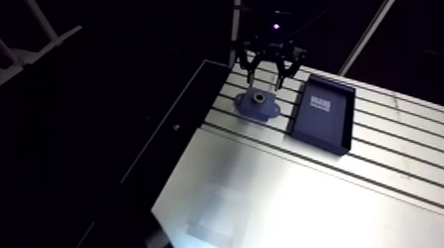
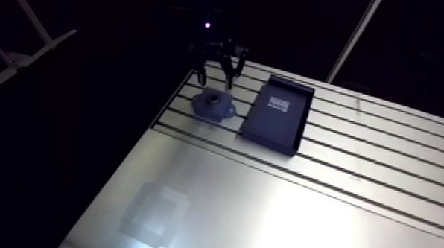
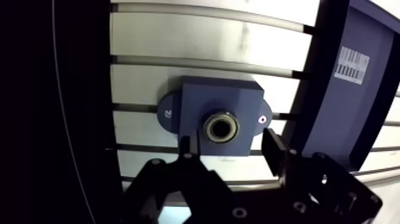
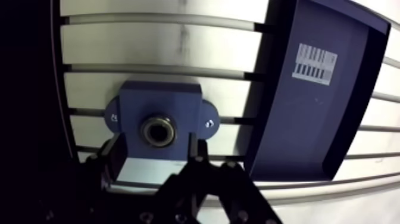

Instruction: Pick up the bearing and press it into the housing until flush.

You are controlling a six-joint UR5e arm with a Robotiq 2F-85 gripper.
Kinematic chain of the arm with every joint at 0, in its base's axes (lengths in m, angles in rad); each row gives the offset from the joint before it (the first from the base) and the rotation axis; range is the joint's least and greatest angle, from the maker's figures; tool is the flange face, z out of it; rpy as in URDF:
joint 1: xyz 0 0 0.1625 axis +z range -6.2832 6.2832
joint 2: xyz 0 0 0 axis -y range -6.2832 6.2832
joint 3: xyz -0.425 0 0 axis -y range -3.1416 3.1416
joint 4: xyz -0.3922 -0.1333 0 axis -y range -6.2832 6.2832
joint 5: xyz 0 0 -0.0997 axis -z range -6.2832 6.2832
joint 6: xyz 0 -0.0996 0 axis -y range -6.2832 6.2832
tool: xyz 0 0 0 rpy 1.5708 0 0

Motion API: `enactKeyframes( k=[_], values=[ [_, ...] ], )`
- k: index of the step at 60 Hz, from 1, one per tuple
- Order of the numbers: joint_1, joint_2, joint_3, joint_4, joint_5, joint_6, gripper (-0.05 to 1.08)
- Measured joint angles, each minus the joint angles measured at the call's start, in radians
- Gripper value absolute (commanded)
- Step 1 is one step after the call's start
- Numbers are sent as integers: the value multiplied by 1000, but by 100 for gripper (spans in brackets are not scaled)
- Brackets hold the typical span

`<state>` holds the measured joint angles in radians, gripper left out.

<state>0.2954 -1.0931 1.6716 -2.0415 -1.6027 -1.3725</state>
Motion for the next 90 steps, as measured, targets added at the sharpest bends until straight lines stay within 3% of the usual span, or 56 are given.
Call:
enactKeyframes(
  k=[31, 90],
  values=[
    [-5, 3, 5, 3, 4, -1, 100],
    [-2, 16, 29, -41, 10, -4, 99]
  ],
)
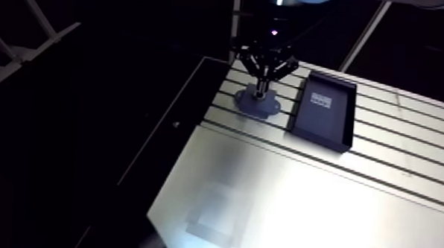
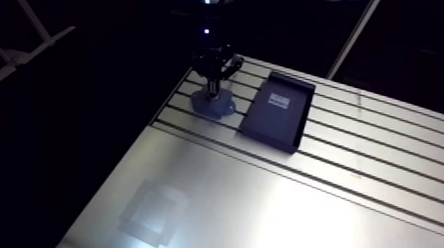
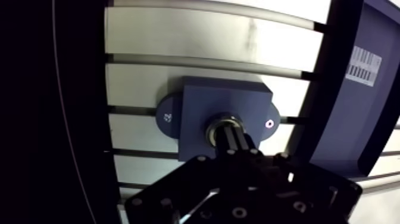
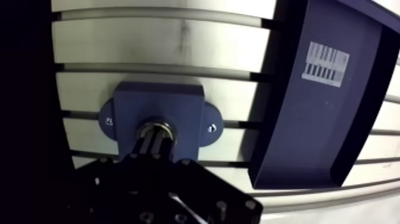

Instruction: Pick up the bearing and press it into the housing until flush.

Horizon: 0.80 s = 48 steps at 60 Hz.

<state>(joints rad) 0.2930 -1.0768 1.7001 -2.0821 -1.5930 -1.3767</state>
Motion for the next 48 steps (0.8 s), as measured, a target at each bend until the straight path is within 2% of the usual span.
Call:
enactKeyframes(
  k=[48],
  values=[
    [2, 5, 8, -20, 2, -14, 99]
  ],
)
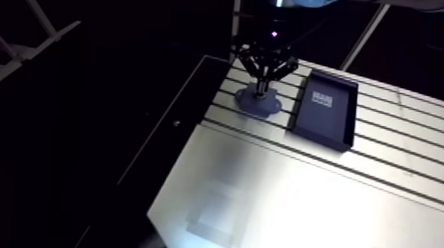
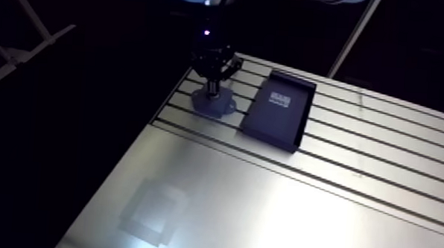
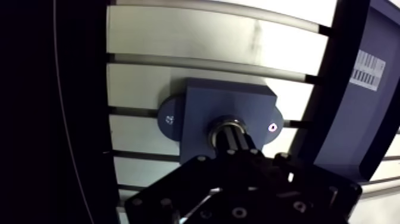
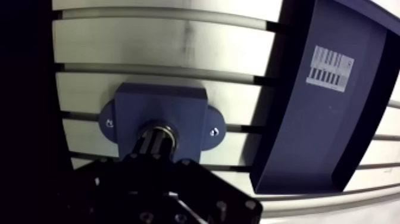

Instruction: Pick up the bearing and press it into the housing until flush.

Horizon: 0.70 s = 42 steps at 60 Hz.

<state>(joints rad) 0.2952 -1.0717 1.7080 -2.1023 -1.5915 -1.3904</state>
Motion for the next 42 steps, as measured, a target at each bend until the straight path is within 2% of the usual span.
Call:
enactKeyframes(
  k=[42],
  values=[
    [3, -1, 6, 0, 0, 0, 99]
  ],
)
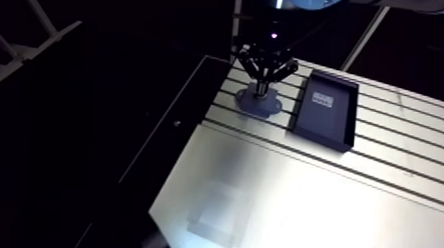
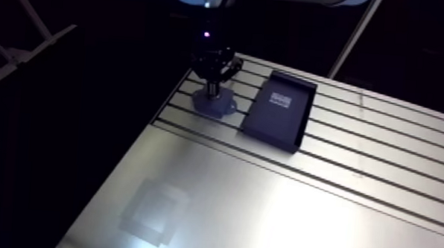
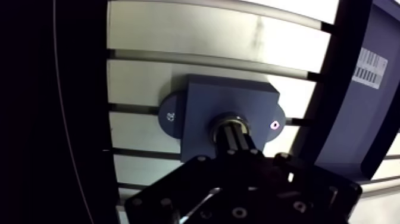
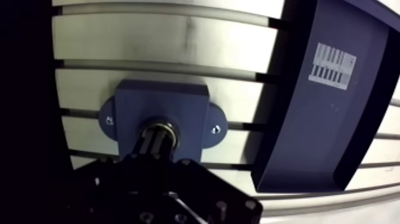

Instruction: Pick up the bearing and press it into the housing until flush.

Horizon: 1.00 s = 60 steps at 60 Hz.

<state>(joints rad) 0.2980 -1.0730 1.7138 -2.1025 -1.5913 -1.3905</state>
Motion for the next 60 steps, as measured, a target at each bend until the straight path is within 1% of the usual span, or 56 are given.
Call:
enactKeyframes(
  k=[60],
  values=[
    [0, 8, 5, -2, -2, -6, 99]
  ],
)
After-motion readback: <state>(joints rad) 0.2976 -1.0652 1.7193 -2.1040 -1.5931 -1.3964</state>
